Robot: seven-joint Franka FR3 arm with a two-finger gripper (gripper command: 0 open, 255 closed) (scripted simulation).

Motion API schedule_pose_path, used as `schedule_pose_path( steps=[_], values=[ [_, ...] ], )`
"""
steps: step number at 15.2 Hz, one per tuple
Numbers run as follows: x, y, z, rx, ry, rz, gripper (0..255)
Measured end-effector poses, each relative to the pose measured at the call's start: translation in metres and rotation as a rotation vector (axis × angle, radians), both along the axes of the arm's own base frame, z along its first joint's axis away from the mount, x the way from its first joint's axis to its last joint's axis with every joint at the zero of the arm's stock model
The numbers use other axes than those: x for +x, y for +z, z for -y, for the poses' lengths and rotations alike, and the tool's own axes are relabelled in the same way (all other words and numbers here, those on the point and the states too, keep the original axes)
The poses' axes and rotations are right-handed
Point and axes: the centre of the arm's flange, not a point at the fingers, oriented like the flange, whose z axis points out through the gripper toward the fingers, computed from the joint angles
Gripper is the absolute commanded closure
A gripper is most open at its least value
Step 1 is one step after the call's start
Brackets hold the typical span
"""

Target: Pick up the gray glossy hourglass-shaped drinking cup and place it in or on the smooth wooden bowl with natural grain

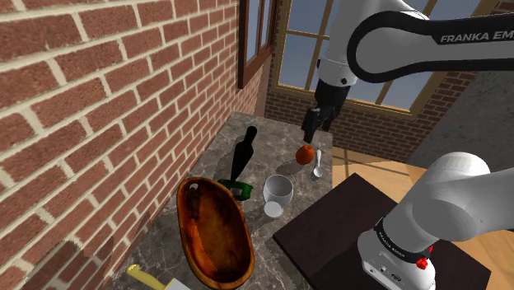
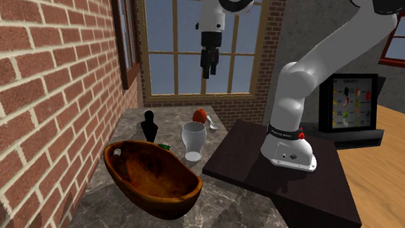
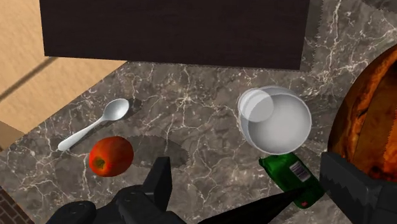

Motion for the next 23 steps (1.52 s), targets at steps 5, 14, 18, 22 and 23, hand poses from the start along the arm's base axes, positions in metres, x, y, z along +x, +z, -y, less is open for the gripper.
schedule_pose_path(
  steps=[5, 14, 18, 22, 23],
  values=[
    [0.0, -0.058, -0.035, 0.021, 0.027, 0.02, 0],
    [-0.001, -0.155, -0.097, 0.056, 0.076, 0.056, 0],
    [0.0, -0.187, -0.117, 0.068, 0.089, 0.068, 0],
    [0.002, -0.21, -0.12, 0.07, 0.09, 0.069, 0],
    [0.002, -0.215, -0.121, 0.07, 0.09, 0.069, 0]
  ],
)
